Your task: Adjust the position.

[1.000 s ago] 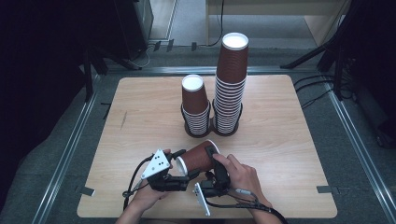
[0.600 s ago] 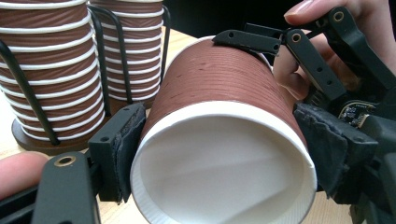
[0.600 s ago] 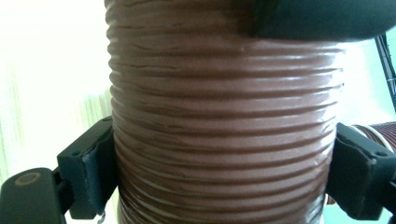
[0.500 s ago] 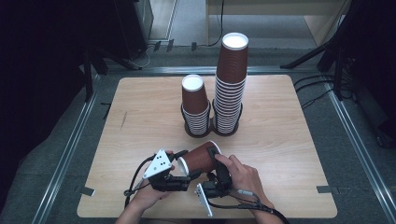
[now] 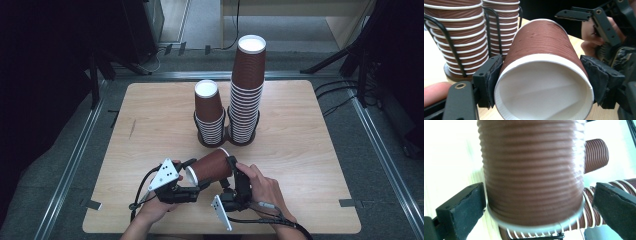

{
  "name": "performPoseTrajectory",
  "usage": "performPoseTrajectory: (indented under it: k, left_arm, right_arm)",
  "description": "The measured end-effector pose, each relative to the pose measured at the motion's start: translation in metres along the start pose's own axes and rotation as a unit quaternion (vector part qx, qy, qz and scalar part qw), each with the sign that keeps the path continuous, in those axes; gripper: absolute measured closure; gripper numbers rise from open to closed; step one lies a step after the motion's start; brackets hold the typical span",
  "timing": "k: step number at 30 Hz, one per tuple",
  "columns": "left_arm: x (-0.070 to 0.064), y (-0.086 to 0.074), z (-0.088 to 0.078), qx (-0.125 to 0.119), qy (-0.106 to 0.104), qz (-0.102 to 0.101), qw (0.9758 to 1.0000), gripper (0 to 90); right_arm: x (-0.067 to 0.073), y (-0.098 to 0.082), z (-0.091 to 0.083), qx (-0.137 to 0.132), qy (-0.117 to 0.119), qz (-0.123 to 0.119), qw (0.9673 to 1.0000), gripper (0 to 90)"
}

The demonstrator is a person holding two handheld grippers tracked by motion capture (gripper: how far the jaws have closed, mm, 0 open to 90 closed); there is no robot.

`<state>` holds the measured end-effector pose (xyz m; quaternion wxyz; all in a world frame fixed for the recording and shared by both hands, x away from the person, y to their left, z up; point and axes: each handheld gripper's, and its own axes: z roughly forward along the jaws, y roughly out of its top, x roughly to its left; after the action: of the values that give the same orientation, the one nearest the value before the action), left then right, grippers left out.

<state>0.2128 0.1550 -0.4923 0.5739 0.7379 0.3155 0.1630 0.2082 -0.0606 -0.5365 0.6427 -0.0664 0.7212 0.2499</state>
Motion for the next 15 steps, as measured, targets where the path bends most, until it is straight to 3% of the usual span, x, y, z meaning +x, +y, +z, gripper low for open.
performPoseTrajectory:
  k: [9, 11, 15]
  left_arm:
    - [0.009, 0.001, -0.006, -0.012, 0.02, -0.006, 0.9997, 22.3]
    - [0.012, 0.001, -0.007, -0.014, 0.024, -0.007, 0.9996, 22.3]
    - [0.014, 0.002, -0.01, -0.02, 0.033, -0.008, 0.9992, 22.3]
  right_arm:
    - [-0.007, -0.009, -0.004, 0.002, 0.002, 0.037, 0.9993, 0.0]
    - [-0.009, -0.011, -0.005, 0.005, -0.002, 0.058, 0.9983, 0.0]
    - [-0.014, -0.016, -0.005, 0.021, -0.009, 0.122, 0.9923, 0.0]
